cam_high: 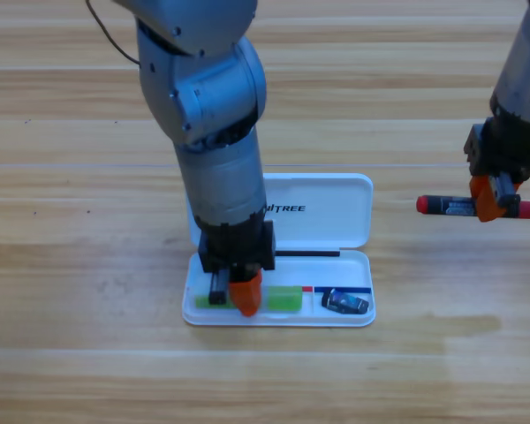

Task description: Clean up eraser and pencils

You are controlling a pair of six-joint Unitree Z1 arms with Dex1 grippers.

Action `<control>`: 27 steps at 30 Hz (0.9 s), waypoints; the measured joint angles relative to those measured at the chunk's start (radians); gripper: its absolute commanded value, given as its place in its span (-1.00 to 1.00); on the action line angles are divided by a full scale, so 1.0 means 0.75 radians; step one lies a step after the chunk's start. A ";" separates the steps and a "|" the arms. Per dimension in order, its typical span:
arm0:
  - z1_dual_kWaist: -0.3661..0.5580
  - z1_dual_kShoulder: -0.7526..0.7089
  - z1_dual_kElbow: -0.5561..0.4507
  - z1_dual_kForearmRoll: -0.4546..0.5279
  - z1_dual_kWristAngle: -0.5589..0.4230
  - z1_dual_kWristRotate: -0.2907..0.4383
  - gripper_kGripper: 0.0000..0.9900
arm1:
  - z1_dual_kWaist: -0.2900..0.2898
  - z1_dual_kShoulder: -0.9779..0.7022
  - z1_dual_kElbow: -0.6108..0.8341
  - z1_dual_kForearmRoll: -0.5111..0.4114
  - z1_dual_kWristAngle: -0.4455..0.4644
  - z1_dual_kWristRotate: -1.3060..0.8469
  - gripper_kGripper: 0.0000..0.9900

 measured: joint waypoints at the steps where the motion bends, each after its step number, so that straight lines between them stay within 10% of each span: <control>1: 0.000 0.001 0.000 0.000 -0.001 0.000 0.95 | 0.000 0.000 0.003 0.001 0.000 0.007 -1.00; 17: 0.004 0.001 -0.001 0.028 -0.008 -0.007 1.00 | 0.020 -0.008 0.026 0.030 0.029 0.055 -1.00; 27: 0.005 -0.266 -0.175 0.309 0.001 -0.009 1.00 | 0.248 -0.017 -0.184 0.068 0.102 0.203 -1.00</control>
